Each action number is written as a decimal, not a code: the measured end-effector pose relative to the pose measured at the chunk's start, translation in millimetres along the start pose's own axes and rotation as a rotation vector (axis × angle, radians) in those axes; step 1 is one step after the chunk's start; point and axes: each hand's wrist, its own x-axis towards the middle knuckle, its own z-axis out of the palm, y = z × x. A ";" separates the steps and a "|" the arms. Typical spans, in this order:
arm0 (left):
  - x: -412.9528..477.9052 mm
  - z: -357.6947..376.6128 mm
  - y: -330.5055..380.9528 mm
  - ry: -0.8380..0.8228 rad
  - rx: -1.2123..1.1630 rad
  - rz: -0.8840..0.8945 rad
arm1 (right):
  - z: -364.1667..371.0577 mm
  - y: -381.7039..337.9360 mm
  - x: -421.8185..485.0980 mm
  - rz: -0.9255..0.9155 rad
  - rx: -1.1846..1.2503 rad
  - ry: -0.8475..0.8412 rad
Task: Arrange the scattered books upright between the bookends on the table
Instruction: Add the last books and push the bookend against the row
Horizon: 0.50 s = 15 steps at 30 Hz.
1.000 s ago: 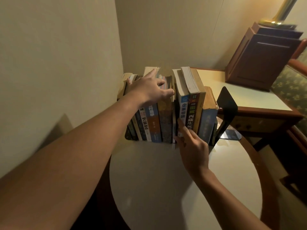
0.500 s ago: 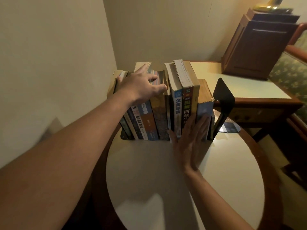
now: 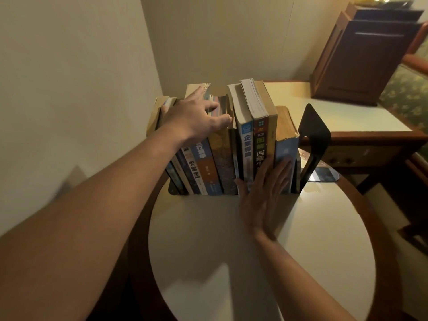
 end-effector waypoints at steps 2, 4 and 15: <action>-0.1 0.1 0.0 -0.003 -0.001 0.001 | 0.0 -1.7 -0.7 0.020 0.001 -0.007; -1.0 -0.6 1.0 -0.010 -0.006 -0.002 | -0.7 -3.4 0.0 0.040 0.000 -0.009; -1.1 -3.5 -8.5 -0.014 -0.017 0.001 | -63.6 11.5 2.9 -0.048 0.128 -0.030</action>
